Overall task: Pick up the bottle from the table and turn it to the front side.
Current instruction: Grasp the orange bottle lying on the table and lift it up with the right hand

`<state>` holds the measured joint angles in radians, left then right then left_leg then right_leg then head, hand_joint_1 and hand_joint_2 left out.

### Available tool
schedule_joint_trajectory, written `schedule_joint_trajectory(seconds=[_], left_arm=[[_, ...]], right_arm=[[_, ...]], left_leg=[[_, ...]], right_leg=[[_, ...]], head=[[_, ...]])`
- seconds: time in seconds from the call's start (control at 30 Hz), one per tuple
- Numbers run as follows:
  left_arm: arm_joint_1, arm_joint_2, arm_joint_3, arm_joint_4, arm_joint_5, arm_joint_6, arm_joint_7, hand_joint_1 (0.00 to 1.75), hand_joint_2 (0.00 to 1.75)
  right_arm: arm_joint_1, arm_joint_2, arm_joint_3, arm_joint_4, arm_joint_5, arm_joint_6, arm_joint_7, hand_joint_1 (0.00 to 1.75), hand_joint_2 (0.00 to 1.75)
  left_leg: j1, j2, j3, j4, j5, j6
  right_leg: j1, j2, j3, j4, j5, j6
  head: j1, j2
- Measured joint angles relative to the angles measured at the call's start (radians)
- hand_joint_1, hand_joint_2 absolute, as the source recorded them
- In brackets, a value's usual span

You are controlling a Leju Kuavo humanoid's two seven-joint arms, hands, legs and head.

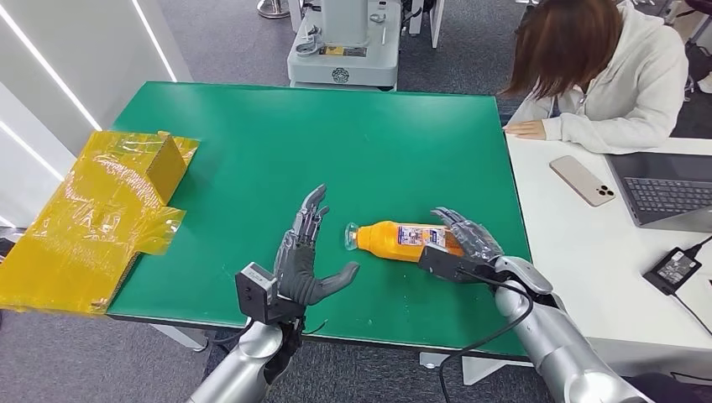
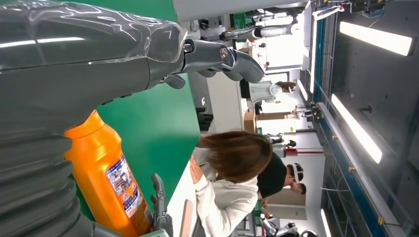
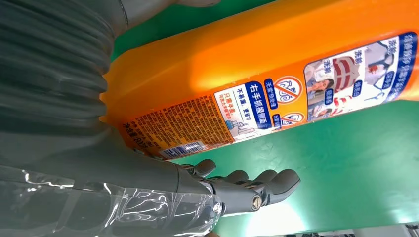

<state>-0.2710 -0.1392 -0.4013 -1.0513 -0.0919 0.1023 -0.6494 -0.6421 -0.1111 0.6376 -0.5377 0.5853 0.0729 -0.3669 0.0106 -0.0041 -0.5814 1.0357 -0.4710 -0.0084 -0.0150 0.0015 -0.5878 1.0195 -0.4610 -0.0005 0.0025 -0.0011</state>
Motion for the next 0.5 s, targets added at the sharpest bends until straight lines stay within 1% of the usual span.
schedule_joint_trajectory(seconds=[0.03, 0.07, 0.1, 0.23, 0.27, 0.33, 0.43, 0.5], left_arm=[[0.0, 0.0, 0.0, 0.0, 0.001, 0.002, 0.0, 0.0, 1.75], [0.0, 0.0, 0.0, 0.001, 0.001, 0.006, 0.0, 0.0, 1.75], [0.0, 0.0, 0.0, 0.001, 0.002, 0.008, 0.0, 0.0, 1.75], [0.001, 0.004, 0.0, 0.002, 0.006, 0.016, 0.0, 0.0, 1.75], [0.002, 0.005, 0.0, 0.002, 0.007, 0.017, 0.001, 0.0, 1.75], [0.005, 0.007, 0.0, 0.002, 0.01, 0.018, 0.002, 0.0, 1.75], [0.009, 0.01, 0.0, 0.001, 0.014, 0.019, 0.003, 0.0, 1.75], [0.012, 0.012, 0.0, 0.001, 0.016, 0.018, 0.006, 0.0, 1.75]], right_arm=[[0.0, -0.001, 0.004, 0.0, 0.0, -0.001, 0.001, 1.61, 1.75], [-0.001, -0.003, 0.008, 0.001, 0.001, -0.001, 0.002, 1.63, 1.75], [-0.001, -0.004, 0.012, 0.001, 0.001, -0.001, 0.003, 1.61, 1.75], [-0.002, -0.008, 0.031, 0.001, 0.008, -0.002, 0.007, 1.18, 1.75], [-0.002, -0.009, 0.035, 0.001, 0.012, -0.004, 0.007, 1.1, 1.75], [-0.003, -0.011, 0.047, 0.0, 0.023, -0.014, 0.008, 0.97, 1.75], [-0.001, -0.017, 0.063, -0.009, 0.039, -0.024, 0.008, 1.0, 1.75], [0.002, -0.022, 0.074, -0.021, 0.043, -0.027, 0.008, 0.85, 1.75]], left_leg=[[0.0, 0.0, 0.0, 0.0, 0.0, 0.0], [0.0, 0.0, 0.0, 0.0, 0.0, 0.0], [0.0, 0.0, 0.0, 0.0, 0.0, 0.0], [0.0, 0.0, 0.0, 0.0, 0.0, 0.0], [0.0, 0.0, 0.0, 0.0, 0.0, 0.0], [0.0, 0.0, 0.0, 0.0, 0.0, 0.0], [0.0, 0.0, 0.0, 0.0, 0.0, 0.0], [0.0, 0.0, 0.0, 0.0, 0.0, 0.0]], right_leg=[[0.0, 0.0, 0.0, 0.0, 0.0, 0.0], [0.0, 0.0, 0.0, 0.0, 0.0, 0.0], [0.0, 0.0, 0.0, 0.0, 0.0, 0.0], [0.0, 0.0, 0.0, 0.0, 0.0, 0.0], [0.0, 0.0, 0.0, 0.0, 0.0, 0.0], [0.0, 0.0, 0.0, 0.0, 0.0, 0.0], [0.0, 0.0, 0.0, 0.0, 0.0, 0.0], [0.0, 0.0, 0.0, 0.0, 0.0, 0.0]], head=[[0.0, 0.0], [0.0, 0.0], [0.0, 0.0], [0.0, 0.0], [0.0, 0.0], [0.0, 0.0], [0.0, 0.0], [0.0, 0.0]])
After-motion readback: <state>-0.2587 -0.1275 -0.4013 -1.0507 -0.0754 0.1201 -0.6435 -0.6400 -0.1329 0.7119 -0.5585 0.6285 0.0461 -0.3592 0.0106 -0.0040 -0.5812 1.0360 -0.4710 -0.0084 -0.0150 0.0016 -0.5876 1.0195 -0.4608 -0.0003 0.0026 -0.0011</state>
